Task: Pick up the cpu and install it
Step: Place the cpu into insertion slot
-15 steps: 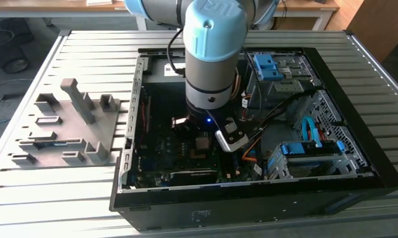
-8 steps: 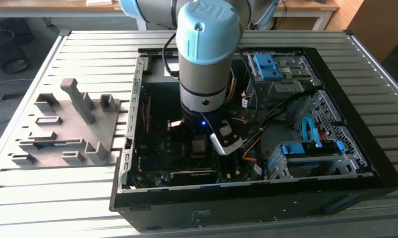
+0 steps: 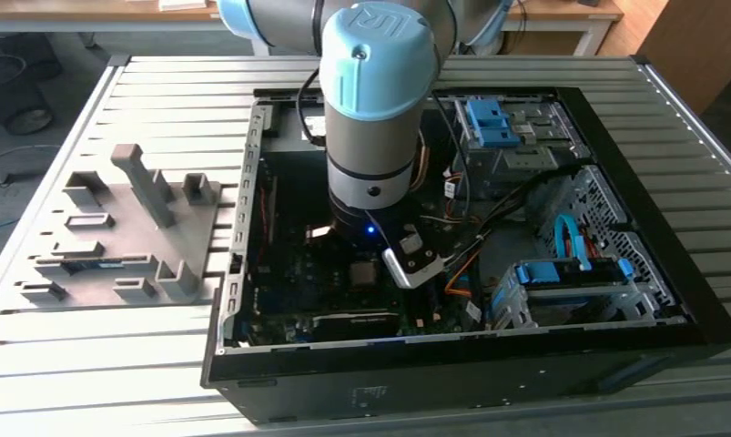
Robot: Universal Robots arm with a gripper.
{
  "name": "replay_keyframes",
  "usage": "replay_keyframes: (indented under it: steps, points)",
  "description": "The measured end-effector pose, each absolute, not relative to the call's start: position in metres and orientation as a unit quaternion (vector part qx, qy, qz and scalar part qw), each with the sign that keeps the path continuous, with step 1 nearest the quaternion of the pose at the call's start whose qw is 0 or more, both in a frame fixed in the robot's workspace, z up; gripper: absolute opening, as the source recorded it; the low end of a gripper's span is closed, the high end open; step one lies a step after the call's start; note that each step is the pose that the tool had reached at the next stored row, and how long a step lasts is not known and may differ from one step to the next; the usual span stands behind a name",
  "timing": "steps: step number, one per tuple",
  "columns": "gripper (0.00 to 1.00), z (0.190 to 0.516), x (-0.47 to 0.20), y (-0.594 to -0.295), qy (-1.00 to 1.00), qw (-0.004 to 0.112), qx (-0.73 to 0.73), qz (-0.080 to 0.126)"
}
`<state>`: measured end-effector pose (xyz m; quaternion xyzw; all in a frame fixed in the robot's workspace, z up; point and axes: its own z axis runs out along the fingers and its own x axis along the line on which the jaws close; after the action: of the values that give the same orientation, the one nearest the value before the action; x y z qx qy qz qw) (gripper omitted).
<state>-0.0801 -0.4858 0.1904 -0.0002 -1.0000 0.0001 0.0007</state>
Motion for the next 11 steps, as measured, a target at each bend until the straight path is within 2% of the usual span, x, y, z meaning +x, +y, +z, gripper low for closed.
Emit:
replay_keyframes:
  steps: [11]
  points:
    - [0.47,0.1859,-0.0815,-0.4861,-1.0,0.001,0.0,0.0]
